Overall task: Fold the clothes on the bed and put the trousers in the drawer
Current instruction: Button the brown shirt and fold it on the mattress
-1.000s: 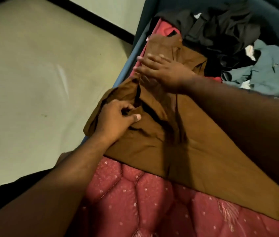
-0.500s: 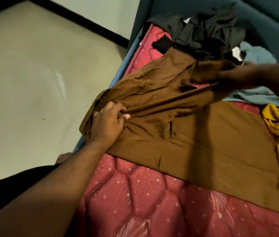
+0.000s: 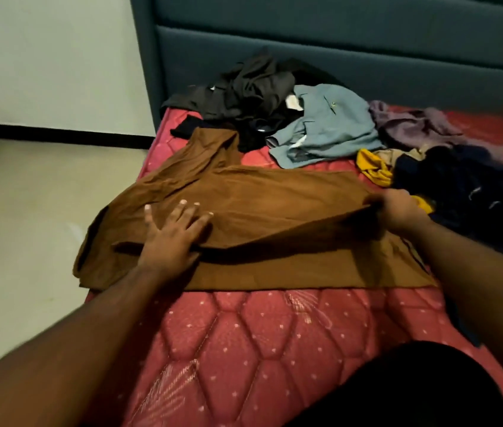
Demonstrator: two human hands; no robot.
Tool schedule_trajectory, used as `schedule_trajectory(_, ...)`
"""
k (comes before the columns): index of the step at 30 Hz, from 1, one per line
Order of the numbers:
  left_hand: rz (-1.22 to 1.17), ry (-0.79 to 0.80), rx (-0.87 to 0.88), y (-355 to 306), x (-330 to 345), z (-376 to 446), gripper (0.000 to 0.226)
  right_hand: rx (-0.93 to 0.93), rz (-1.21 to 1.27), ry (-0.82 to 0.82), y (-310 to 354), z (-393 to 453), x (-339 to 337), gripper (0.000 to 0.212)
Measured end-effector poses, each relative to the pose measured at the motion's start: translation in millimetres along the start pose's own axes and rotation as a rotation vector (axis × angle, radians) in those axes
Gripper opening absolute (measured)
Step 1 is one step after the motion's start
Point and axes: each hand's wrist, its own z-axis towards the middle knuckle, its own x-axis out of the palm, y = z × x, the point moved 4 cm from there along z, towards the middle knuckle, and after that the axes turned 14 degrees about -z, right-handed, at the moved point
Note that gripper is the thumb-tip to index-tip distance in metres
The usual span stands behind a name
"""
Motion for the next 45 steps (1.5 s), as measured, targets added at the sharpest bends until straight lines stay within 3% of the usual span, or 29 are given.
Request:
schedule_trajectory(2, 0.055, 0.008, 0.034, -15.6, 4.8, 6.5, 0.070, 0.067, 0.123, -0.234, -2.3, 6.0, -28.3, 0.034)
schedule_trajectory(4, 0.057, -0.020, 0.058, -21.2, 8.6, 8.7, 0.060, 0.014, 0.192, -0.419, -2.5, 5.6, -51.7, 0.028)
schedule_trajectory(7, 0.042, 0.032, 0.097, -25.7, 23.0, 6.5, 0.064, -0.086, 0.231, -0.547, -13.7, -9.2, -45.3, 0.034)
schedule_trajectory(8, 0.024, 0.068, 0.107, -25.0, 30.5, 2.0, 0.069, -0.089, 0.202, -0.481, -18.2, -17.5, -25.6, 0.042)
schedule_trajectory(11, -0.014, 0.203, 0.140, -15.5, 63.3, -16.5, 0.076, -0.071, 0.024, 0.001, -30.8, -56.6, 69.6, 0.060)
schedule_trajectory(13, -0.063, 0.275, 0.122, -7.7, 73.7, -22.6, 0.076, 0.006, 0.037, 0.160, -44.9, -68.6, 109.7, 0.069)
schedule_trajectory(18, -0.130, 0.336, 0.077, -4.5, 73.3, -18.3, 0.061, 0.029, -0.010, 0.164, -51.0, -62.0, 111.8, 0.069)
schedule_trajectory(23, -0.136, 0.396, 0.074, -6.1, 67.4, -24.0, 0.049, -0.024, -0.173, 0.282, -52.6, -67.3, 119.6, 0.069)
schedule_trajectory(25, -0.110, 0.433, 0.077, -9.0, 63.3, -24.4, 0.053, -0.017, -0.220, 0.355, -52.5, -69.6, 119.8, 0.075)
schedule_trajectory(29, 0.008, 0.422, 0.132, -30.3, 52.7, -26.2, 0.085, 0.043, -0.357, 0.506, -46.0, -84.6, 115.7, 0.091)
schedule_trajectory(32, -0.090, 0.345, 0.247, -74.1, 50.6, -9.7, 0.097, 0.010, -0.328, 0.408, -29.4, -77.8, 107.4, 0.097)
schedule_trajectory(36, -0.186, 0.356, 0.258, -140.8, 74.8, 26.5, 0.090, -0.167, 0.233, 0.186, 1.7, -48.6, 106.9, 0.072)
schedule_trajectory(39, -0.191, 0.329, 0.226, -179.5, 93.4, 54.4, 0.064, -0.146, 0.123, 0.117, 12.8, -38.3, 114.1, 0.059)
schedule_trajectory(42, -0.256, 0.320, 0.126, -195.9, 116.2, 67.2, 0.068, -0.181, -0.059, 0.146, 13.2, -42.1, 137.8, 0.069)
schedule_trajectory(45, -0.233, 0.267, 0.053, -195.3, 131.6, 64.7, 0.080, -0.111, -0.069, 0.131, 3.4, -39.8, 151.1, 0.070)
